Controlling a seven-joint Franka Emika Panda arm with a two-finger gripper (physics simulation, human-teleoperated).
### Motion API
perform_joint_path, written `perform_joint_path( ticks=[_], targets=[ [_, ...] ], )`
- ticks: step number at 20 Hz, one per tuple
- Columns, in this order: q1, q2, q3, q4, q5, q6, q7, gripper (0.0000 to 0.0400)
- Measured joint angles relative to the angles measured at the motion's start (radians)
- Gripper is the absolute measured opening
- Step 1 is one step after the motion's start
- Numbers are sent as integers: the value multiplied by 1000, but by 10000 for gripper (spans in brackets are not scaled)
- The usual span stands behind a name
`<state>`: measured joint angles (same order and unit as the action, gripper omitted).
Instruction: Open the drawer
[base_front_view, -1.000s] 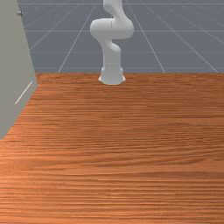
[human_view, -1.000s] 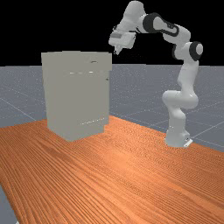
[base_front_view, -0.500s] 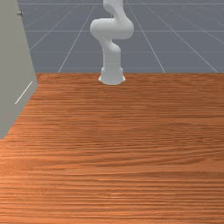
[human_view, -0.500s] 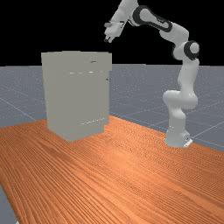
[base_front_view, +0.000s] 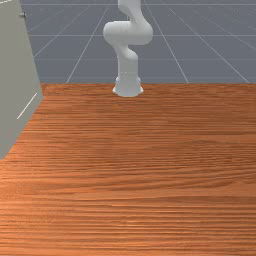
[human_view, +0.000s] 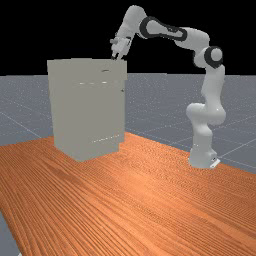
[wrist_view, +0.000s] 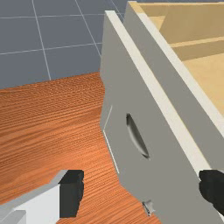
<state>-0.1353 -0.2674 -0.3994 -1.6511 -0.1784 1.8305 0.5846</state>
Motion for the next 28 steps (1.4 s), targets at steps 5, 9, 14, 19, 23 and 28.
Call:
perform_joint_path(
  ticks=[5, 9, 14, 19, 23, 28],
  targets=[
    [3, -6, -7, 3, -3, -21, -6, 392],
    [1, -8, -14, 12, -6, -29, -6, 395],
    [-6, -31, -19, 38, -7, -32, -14, 400],
    [-4, -21, -26, 28, -8, -20, -36, 400],
    [-16, -19, -54, 6, -2, -9, -56, 400],
    [-9, -37, -44, -53, -1, -3, -51, 391]
  ],
)
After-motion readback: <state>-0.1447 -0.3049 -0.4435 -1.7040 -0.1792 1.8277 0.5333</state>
